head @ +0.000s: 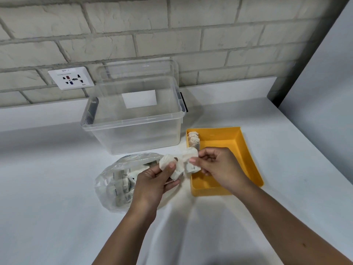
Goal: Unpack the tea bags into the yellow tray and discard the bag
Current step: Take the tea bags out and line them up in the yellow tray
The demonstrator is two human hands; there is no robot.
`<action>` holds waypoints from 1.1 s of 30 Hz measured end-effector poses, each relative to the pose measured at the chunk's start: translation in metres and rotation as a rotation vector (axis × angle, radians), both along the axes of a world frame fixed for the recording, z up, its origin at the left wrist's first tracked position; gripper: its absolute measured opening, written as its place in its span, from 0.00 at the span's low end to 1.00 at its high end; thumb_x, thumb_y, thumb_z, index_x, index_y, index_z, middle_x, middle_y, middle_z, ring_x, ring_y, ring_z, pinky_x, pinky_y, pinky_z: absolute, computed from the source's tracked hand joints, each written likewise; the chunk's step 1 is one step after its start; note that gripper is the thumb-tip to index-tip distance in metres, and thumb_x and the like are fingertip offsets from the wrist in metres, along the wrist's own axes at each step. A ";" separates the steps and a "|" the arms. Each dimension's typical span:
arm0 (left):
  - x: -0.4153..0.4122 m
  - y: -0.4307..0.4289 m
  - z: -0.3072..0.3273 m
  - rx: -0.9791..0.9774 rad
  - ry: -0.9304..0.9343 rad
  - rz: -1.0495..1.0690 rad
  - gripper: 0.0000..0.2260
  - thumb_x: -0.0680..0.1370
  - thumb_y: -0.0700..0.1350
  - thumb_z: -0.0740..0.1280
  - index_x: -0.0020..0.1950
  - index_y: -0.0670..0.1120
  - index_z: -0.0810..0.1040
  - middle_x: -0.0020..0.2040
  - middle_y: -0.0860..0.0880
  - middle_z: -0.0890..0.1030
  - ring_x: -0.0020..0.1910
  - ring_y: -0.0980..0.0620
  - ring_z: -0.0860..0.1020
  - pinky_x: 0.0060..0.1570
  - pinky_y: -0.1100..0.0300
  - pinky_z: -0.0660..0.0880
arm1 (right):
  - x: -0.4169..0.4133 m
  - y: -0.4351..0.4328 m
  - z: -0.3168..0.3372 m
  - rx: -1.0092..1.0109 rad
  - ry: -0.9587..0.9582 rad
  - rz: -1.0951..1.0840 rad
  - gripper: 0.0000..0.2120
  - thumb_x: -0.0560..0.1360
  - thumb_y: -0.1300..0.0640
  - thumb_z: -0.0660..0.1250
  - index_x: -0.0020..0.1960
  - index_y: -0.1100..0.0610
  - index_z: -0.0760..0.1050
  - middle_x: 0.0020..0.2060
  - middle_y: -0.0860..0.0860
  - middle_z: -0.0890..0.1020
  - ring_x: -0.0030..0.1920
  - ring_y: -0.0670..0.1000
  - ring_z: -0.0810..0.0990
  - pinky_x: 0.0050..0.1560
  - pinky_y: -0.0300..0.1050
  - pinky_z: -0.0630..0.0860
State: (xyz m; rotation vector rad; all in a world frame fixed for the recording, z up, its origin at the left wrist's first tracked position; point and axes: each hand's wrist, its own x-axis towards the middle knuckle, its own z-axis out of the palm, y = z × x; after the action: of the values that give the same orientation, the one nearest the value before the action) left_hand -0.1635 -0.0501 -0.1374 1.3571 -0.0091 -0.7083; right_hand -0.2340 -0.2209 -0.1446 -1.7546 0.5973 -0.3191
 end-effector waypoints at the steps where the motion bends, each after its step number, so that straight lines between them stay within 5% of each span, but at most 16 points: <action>1: 0.002 0.002 -0.001 0.004 0.008 0.000 0.08 0.79 0.41 0.68 0.54 0.42 0.84 0.48 0.45 0.87 0.43 0.53 0.86 0.42 0.64 0.82 | 0.000 -0.010 -0.004 -0.022 0.028 -0.031 0.06 0.70 0.57 0.76 0.41 0.56 0.80 0.27 0.47 0.80 0.27 0.46 0.77 0.33 0.43 0.77; 6: 0.009 0.006 -0.003 0.064 0.079 -0.044 0.09 0.81 0.38 0.64 0.54 0.39 0.84 0.51 0.39 0.85 0.43 0.51 0.86 0.54 0.56 0.82 | 0.011 -0.049 -0.029 0.025 0.310 -0.017 0.05 0.73 0.62 0.73 0.42 0.57 0.78 0.33 0.56 0.84 0.38 0.59 0.85 0.47 0.58 0.82; 14: 0.011 0.004 -0.006 0.124 -0.078 -0.098 0.09 0.81 0.38 0.65 0.53 0.43 0.85 0.48 0.46 0.87 0.46 0.52 0.86 0.45 0.63 0.82 | 0.052 -0.046 -0.043 0.093 0.344 -0.072 0.08 0.74 0.62 0.72 0.45 0.60 0.73 0.35 0.58 0.83 0.31 0.52 0.83 0.36 0.45 0.83; 20: 0.015 0.007 -0.008 0.173 -0.134 -0.086 0.05 0.78 0.38 0.70 0.52 0.44 0.84 0.45 0.45 0.86 0.43 0.52 0.84 0.39 0.63 0.80 | 0.057 -0.046 -0.048 -0.009 0.337 -0.090 0.11 0.72 0.60 0.74 0.45 0.58 0.72 0.34 0.58 0.84 0.32 0.55 0.83 0.44 0.53 0.83; 25: 0.017 0.005 -0.008 0.191 -0.129 -0.055 0.05 0.78 0.43 0.70 0.49 0.43 0.85 0.42 0.43 0.85 0.41 0.49 0.82 0.33 0.67 0.77 | 0.037 -0.039 -0.021 -0.137 0.240 -0.148 0.16 0.71 0.55 0.76 0.53 0.55 0.74 0.41 0.53 0.81 0.34 0.55 0.82 0.40 0.51 0.82; 30: 0.014 -0.005 -0.003 0.196 -0.165 -0.065 0.06 0.78 0.45 0.70 0.47 0.42 0.83 0.39 0.44 0.82 0.39 0.50 0.80 0.30 0.69 0.74 | 0.010 -0.008 0.018 0.177 0.171 0.168 0.11 0.70 0.53 0.76 0.51 0.54 0.82 0.37 0.54 0.82 0.32 0.49 0.78 0.33 0.41 0.77; 33: 0.012 -0.011 0.001 0.223 -0.220 -0.099 0.05 0.78 0.45 0.71 0.47 0.44 0.83 0.37 0.49 0.81 0.37 0.54 0.80 0.30 0.69 0.73 | 0.005 0.000 0.021 0.078 0.185 0.225 0.08 0.70 0.55 0.76 0.47 0.56 0.81 0.30 0.52 0.80 0.29 0.48 0.77 0.31 0.40 0.75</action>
State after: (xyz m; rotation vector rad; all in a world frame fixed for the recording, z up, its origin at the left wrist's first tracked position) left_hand -0.1513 -0.0615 -0.1363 1.6532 -0.1777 -0.6534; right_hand -0.2292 -0.2206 -0.1237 -1.7673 0.5303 0.0232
